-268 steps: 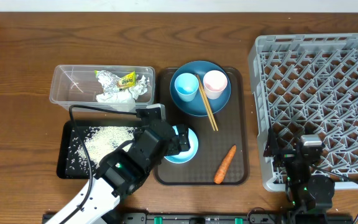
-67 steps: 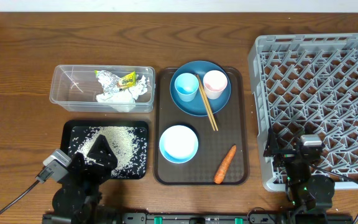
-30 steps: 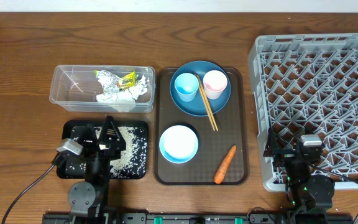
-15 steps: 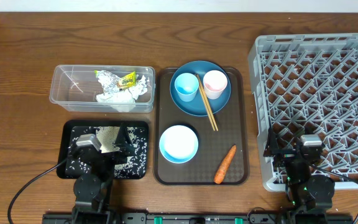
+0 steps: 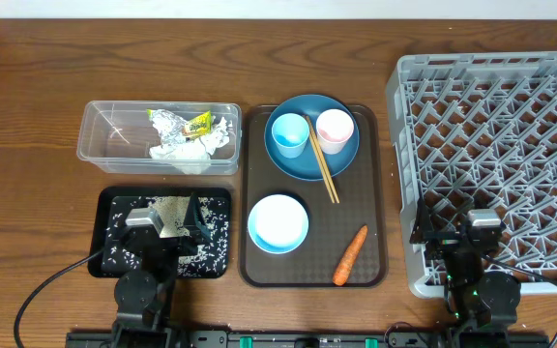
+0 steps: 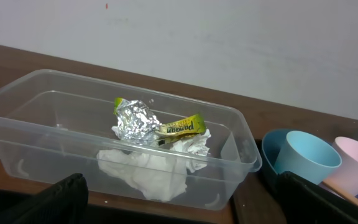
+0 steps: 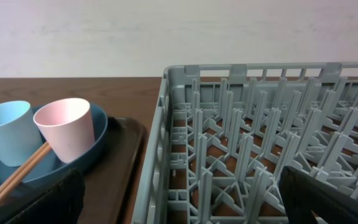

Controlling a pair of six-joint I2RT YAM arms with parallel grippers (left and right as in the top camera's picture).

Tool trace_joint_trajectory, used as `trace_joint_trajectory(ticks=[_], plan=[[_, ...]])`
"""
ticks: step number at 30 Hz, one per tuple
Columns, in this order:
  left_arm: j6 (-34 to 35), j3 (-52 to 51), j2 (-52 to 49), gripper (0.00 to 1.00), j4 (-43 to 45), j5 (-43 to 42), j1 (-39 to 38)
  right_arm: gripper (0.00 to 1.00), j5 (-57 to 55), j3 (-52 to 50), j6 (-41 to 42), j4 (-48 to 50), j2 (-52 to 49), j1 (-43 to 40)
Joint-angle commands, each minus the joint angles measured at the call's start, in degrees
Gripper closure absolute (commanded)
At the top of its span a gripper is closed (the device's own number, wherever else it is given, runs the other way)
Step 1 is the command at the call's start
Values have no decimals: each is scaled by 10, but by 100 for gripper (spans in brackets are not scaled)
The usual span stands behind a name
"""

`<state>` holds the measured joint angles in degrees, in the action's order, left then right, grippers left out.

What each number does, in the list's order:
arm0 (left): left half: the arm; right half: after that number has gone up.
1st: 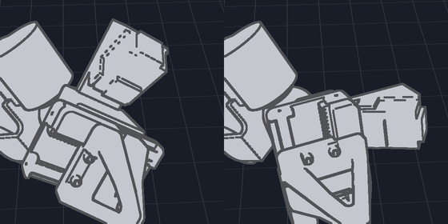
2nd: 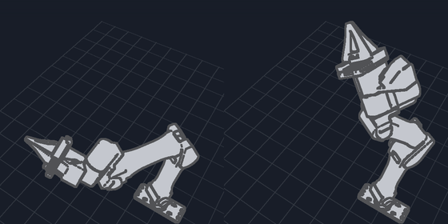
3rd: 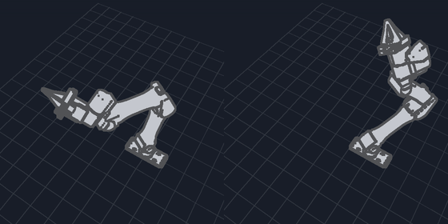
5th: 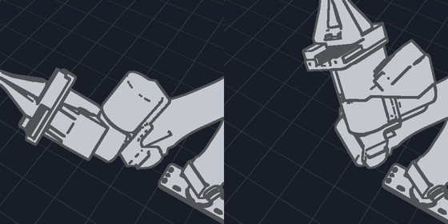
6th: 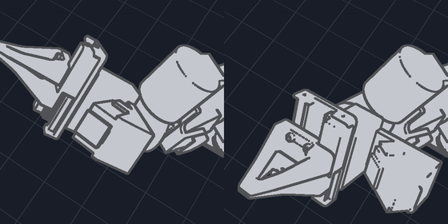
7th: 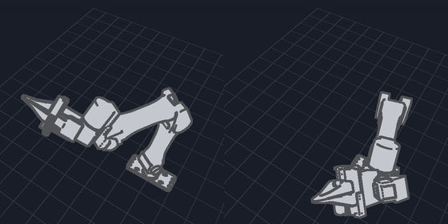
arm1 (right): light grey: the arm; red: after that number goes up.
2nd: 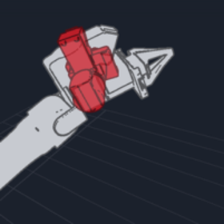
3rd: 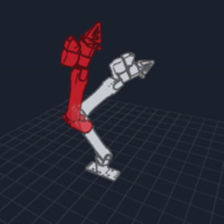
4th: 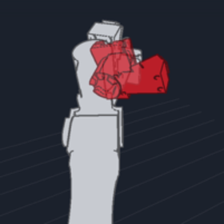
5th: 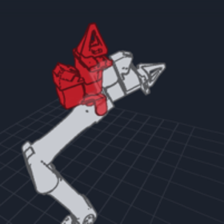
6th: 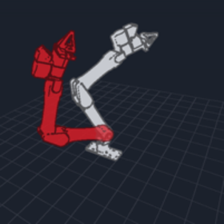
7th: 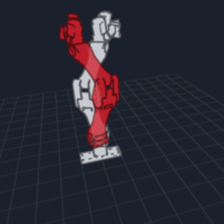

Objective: Sort waste into correct bins and load items into the dishwasher rack

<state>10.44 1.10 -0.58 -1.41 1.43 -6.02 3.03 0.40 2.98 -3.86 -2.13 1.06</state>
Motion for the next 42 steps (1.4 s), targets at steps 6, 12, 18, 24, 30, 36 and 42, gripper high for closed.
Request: trace_joint_trajectory(ticks=[6,12,18,24,30,36,42], plan=[[-10,-9,3,1,-26,5,4,1,0,-1,-3,-2,0,-1],[-10,-9,3,1,-26,5,4,1,0,-1,-3,-2,0,-1],[-10,-9,3,1,-26,5,4,1,0,-1,-3,-2,0,-1],[-10,-9,3,1,-26,5,4,1,0,-1,-3,-2,0,-1],[-10,-9,4,1,-26,5,4,1,0,-1,-3,-2,0,-1],[-16,-9,4,1,-26,12,22,1,0,-1,-3,-2,0,-1],[-110,-9,5,1,-26,11,28,1,0,-1,-3,-2,0,-1]])
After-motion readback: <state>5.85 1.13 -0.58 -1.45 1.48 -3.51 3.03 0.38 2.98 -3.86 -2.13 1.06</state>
